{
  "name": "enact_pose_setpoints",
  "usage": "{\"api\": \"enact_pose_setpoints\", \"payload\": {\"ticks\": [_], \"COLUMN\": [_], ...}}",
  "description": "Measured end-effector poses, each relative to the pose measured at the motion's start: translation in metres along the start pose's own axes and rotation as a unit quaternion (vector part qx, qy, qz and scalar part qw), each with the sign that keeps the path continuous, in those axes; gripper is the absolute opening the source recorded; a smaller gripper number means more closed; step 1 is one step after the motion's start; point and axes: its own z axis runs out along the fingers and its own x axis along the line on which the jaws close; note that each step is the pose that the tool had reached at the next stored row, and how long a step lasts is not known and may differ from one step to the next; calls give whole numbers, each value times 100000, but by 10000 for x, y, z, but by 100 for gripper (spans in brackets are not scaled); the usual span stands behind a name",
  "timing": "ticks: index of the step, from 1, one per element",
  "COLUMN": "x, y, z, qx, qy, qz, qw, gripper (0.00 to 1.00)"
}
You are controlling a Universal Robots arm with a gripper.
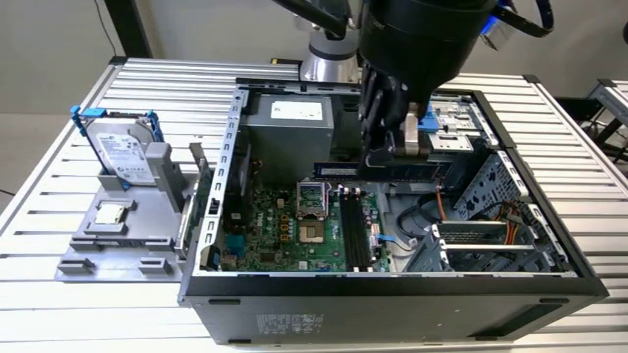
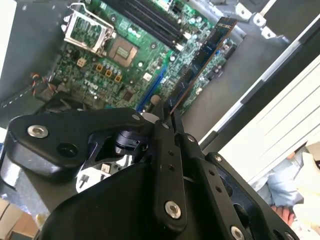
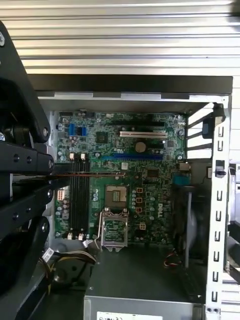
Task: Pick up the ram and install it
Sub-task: 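Pick up the ram and move it above insertion slot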
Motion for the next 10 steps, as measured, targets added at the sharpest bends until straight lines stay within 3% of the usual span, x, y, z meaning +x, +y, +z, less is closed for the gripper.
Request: {"api": "enact_pose_setpoints", "payload": {"ticks": [7, 10], "x": [1, 1], "y": [-201, -241], "z": [-9, -10], "qx": [0, 0], "qy": [-1, -4], "qz": [-4, -4], "qw": [100000, 100000], "gripper": [0, 0]}}
